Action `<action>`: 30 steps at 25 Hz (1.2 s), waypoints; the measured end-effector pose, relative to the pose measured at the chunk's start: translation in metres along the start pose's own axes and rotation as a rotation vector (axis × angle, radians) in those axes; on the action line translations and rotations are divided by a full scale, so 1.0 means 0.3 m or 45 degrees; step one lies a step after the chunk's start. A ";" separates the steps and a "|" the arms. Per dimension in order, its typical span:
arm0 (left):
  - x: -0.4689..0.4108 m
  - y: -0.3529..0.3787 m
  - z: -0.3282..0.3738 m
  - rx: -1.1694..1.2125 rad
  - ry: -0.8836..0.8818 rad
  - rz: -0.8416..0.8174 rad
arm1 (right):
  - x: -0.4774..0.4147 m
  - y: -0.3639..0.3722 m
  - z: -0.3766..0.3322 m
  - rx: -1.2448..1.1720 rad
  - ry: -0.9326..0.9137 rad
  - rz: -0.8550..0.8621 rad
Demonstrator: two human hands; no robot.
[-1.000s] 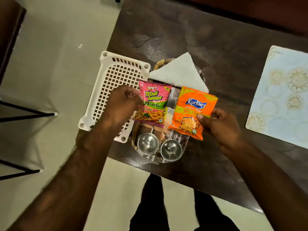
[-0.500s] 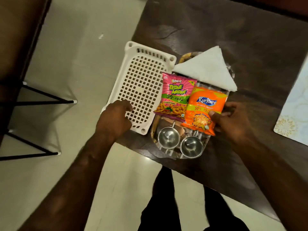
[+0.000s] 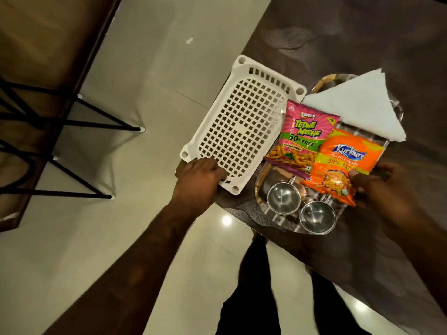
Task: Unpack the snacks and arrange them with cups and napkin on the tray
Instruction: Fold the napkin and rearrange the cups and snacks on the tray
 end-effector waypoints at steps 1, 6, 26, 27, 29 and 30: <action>0.023 0.013 -0.015 0.010 -0.006 -0.012 | 0.001 0.002 -0.001 0.004 0.001 0.001; 0.101 0.054 -0.042 0.092 -0.032 0.017 | 0.003 0.006 0.001 0.000 0.041 0.050; 0.300 0.236 0.436 2.200 -1.275 -0.406 | -0.334 0.031 -0.648 0.820 -0.543 -0.016; 0.288 0.233 0.451 2.231 -1.293 -0.409 | -0.364 0.049 -0.658 0.824 -0.500 -0.073; 0.261 0.209 0.466 2.265 -1.314 -0.380 | -0.402 0.078 -0.660 0.826 -0.415 -0.150; 0.247 0.201 0.470 2.282 -1.303 -0.373 | -0.409 0.091 -0.654 0.826 -0.374 -0.174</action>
Point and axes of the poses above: each hand's wrist, its own x-axis away from the middle knuckle, its own y-axis out of the palm, z = x × y, the point moved 7 cm from there along -x, towards the middle knuckle, and after that the axes turned 5 degrees about -x, right-handed, at the moved point
